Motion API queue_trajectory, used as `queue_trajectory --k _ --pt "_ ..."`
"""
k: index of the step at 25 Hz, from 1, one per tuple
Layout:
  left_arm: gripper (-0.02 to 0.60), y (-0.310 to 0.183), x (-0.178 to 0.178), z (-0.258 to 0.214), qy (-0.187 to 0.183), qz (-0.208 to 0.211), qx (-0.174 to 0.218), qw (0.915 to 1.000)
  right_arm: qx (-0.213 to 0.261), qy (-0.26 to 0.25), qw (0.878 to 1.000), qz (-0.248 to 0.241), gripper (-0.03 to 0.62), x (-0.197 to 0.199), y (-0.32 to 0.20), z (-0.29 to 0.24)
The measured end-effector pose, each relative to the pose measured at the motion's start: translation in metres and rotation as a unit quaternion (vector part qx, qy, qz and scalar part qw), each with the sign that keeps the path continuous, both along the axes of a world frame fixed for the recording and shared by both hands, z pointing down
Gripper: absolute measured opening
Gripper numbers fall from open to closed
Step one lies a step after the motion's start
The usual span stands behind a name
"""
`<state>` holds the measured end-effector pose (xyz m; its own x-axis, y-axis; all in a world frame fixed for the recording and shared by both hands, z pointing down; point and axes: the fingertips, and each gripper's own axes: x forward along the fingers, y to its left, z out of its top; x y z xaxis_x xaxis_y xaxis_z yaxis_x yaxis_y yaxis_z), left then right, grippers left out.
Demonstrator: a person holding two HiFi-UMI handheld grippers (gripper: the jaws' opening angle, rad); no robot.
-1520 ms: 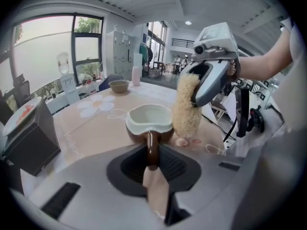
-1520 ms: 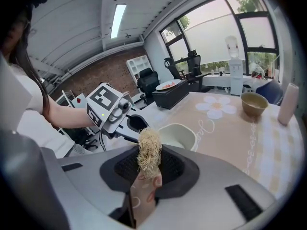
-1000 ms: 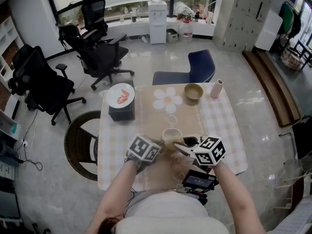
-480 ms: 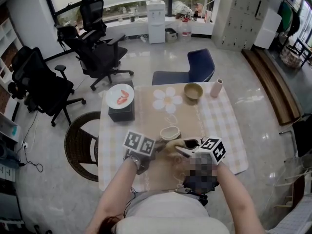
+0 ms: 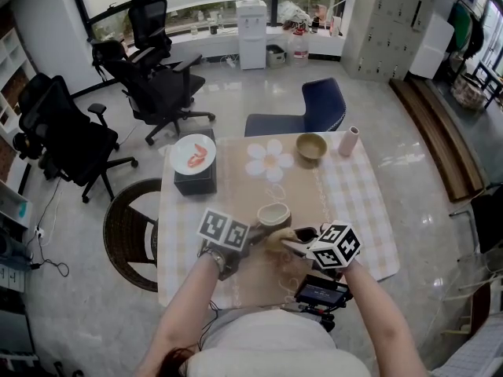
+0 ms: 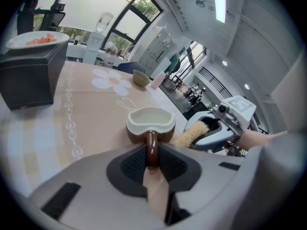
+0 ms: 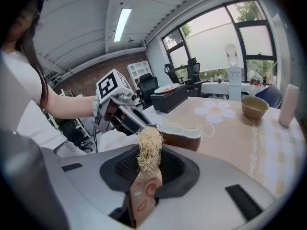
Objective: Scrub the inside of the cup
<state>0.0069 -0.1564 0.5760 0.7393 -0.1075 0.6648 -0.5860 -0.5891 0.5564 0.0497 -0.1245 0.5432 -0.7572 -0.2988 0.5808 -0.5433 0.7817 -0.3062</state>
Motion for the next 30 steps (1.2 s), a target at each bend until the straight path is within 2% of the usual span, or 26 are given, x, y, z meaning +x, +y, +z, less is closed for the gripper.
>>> queue_trajectory --k 3,6,9,15,18,21,26,30 --pt "0.057 0.001 0.0 0.0 -0.001 0.004 0.003 1.0 -0.001 -0.06 0.998 0.025 0.091 0.004 -0.009 -0.021" --pt "0.057 0.001 -0.001 0.0 0.001 0.005 0.003 1.0 -0.013 -0.124 0.99 0.066 0.091 0.016 -0.021 -0.036" --pt "0.057 0.001 -0.003 0.001 0.009 0.007 0.0 0.9999 -0.034 -0.144 0.986 0.079 0.091 0.024 -0.025 -0.033" --pt "0.057 0.002 -0.004 0.002 0.02 0.021 0.005 0.9996 -0.081 -0.176 0.978 0.072 0.091 0.029 -0.024 -0.026" --pt "0.057 0.001 -0.006 0.003 0.026 0.028 0.006 0.9992 -0.098 -0.173 0.979 0.051 0.091 0.027 -0.019 -0.02" --pt "0.057 -0.001 -0.01 0.004 0.044 0.018 -0.007 0.9988 -0.106 -0.139 0.984 0.033 0.091 0.025 -0.012 -0.003" --pt "0.057 -0.002 -0.014 0.006 0.063 0.01 -0.019 0.9978 -0.116 -0.083 0.989 0.03 0.091 0.026 -0.007 0.021" --pt "0.057 -0.003 -0.016 0.009 0.066 0.018 -0.01 0.9976 -0.108 -0.12 0.987 0.018 0.091 0.022 -0.007 0.005"
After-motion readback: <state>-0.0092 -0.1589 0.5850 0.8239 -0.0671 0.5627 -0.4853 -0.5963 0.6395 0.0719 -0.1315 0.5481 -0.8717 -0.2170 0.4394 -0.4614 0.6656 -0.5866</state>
